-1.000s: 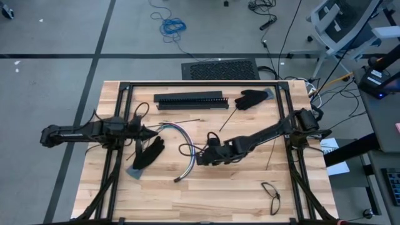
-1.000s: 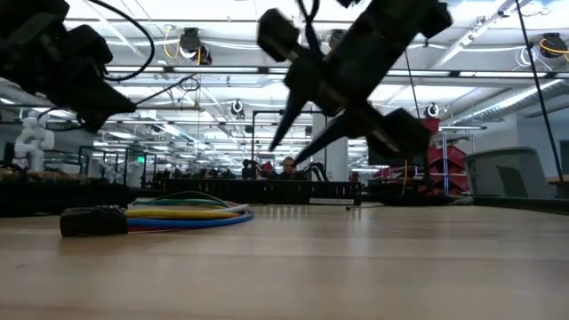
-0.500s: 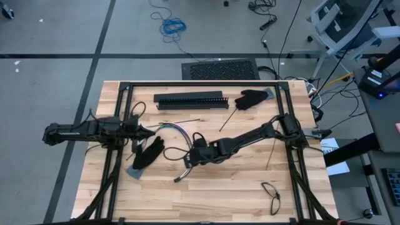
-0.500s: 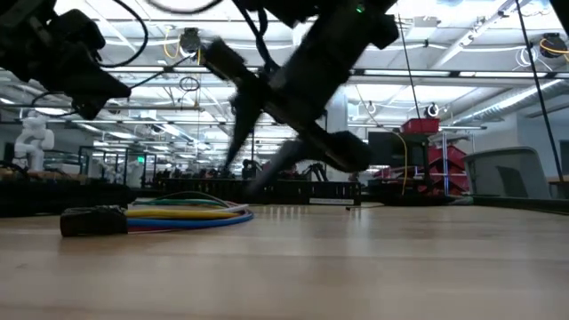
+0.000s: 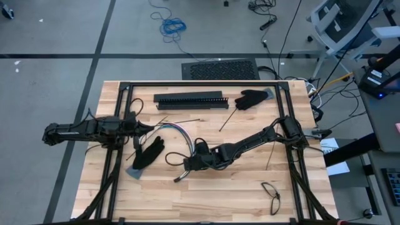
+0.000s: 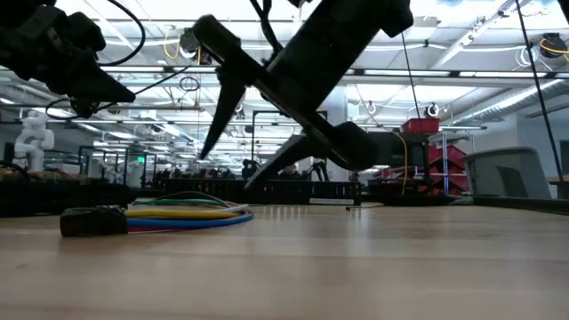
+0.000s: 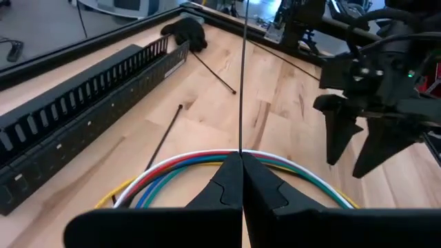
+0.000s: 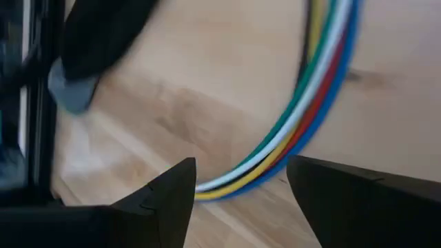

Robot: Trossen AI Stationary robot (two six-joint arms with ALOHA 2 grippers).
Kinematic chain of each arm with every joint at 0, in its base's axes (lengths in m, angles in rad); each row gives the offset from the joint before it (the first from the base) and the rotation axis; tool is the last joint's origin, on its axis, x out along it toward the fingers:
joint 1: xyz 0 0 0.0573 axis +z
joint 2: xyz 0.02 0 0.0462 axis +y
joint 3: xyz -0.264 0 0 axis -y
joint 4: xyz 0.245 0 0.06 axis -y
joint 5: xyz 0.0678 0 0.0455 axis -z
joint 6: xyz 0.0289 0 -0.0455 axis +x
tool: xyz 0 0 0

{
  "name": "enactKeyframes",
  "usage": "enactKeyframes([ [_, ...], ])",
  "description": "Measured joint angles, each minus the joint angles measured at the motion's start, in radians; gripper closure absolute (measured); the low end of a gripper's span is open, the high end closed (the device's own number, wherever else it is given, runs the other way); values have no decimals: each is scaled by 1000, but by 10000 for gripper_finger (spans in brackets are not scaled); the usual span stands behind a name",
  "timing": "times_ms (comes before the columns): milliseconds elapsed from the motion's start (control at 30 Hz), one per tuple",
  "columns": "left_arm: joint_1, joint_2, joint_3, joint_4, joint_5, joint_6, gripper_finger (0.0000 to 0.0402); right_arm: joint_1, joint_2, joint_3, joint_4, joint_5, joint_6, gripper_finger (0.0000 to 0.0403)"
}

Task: Ziptie cables
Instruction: Wrap the cable wires using a zip tie

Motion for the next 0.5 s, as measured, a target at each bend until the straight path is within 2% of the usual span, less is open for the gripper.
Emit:
enactKeyframes([
  [167,0,0,0,10,64,0,401,8,1,2,-50,41,197,177],
  [267,0,-3,0,24,111,6,401,12,17,70,-158,42,254,177],
  [367,0,-3,0,27,154,10,401,12,89,236,-307,22,258,177],
  [500,0,-3,1,48,163,34,402,6,248,527,-478,9,183,177],
])
